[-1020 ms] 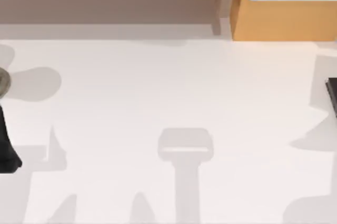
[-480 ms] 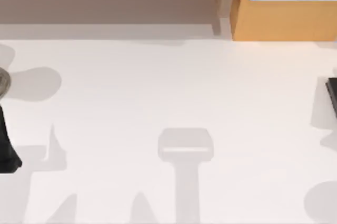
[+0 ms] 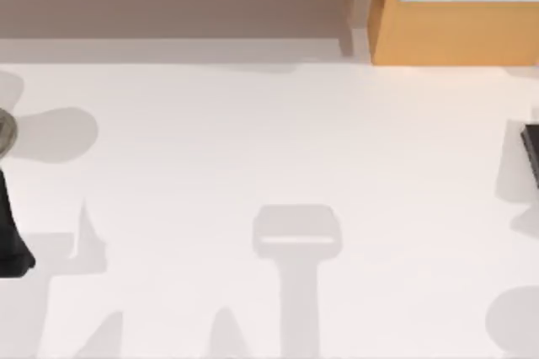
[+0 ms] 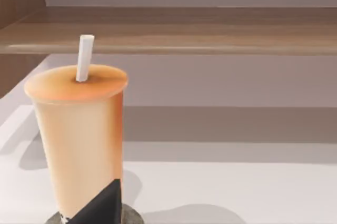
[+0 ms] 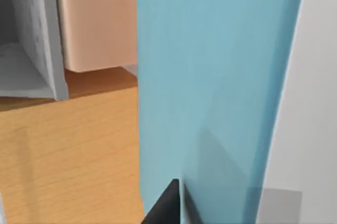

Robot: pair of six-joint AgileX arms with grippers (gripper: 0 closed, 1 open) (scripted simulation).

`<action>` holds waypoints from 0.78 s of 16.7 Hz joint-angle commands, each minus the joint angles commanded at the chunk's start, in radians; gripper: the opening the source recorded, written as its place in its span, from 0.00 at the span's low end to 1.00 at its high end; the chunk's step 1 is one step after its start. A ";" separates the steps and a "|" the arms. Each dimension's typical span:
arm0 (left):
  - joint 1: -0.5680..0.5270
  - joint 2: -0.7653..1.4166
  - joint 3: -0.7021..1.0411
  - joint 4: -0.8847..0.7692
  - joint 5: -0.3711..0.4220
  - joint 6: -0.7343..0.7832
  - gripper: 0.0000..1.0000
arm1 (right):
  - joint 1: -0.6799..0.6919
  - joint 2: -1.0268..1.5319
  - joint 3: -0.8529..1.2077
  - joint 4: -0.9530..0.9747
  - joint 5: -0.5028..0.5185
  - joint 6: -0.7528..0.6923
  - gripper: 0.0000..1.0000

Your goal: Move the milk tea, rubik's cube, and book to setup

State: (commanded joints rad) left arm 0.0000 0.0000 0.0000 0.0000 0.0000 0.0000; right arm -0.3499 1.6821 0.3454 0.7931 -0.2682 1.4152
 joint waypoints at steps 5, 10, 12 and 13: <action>0.000 0.000 0.000 0.000 0.000 0.000 1.00 | 0.000 0.000 0.000 0.000 0.000 0.000 0.23; 0.000 0.000 0.000 0.000 0.000 0.000 1.00 | 0.000 0.000 0.000 0.000 0.000 0.000 0.60; 0.000 0.000 0.000 0.000 0.000 0.000 1.00 | 0.000 0.000 0.000 0.000 0.000 0.000 0.75; 0.000 0.000 0.000 0.000 0.000 0.000 1.00 | 0.000 0.000 0.000 0.000 0.000 0.000 0.83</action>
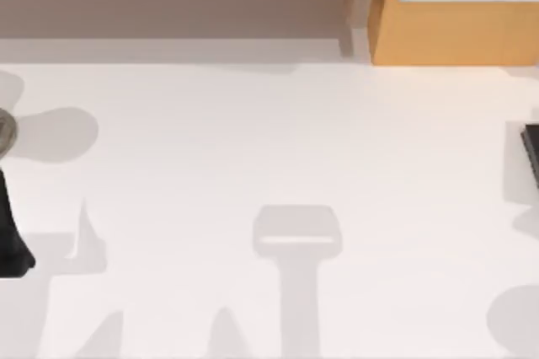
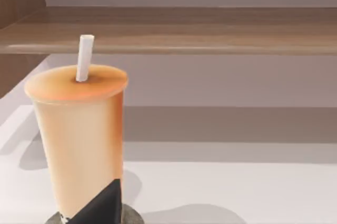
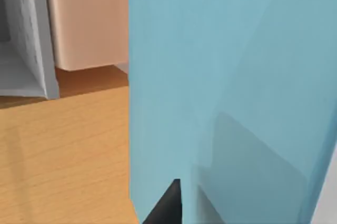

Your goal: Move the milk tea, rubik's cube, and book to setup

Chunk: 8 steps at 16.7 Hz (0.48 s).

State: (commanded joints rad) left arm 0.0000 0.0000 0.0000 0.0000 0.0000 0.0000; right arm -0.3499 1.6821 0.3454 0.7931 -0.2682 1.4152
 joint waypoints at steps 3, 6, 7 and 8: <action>0.000 0.000 0.000 0.000 0.000 0.000 1.00 | 0.000 0.000 0.000 0.000 0.000 0.000 1.00; 0.000 0.000 0.000 0.000 0.000 0.000 1.00 | 0.000 0.000 0.000 0.000 0.000 0.000 1.00; 0.000 0.000 0.000 0.000 0.000 0.000 1.00 | 0.000 0.000 0.000 0.000 0.000 0.000 1.00; 0.000 0.000 0.000 0.000 0.000 0.000 1.00 | 0.000 0.000 0.000 0.000 0.000 0.000 1.00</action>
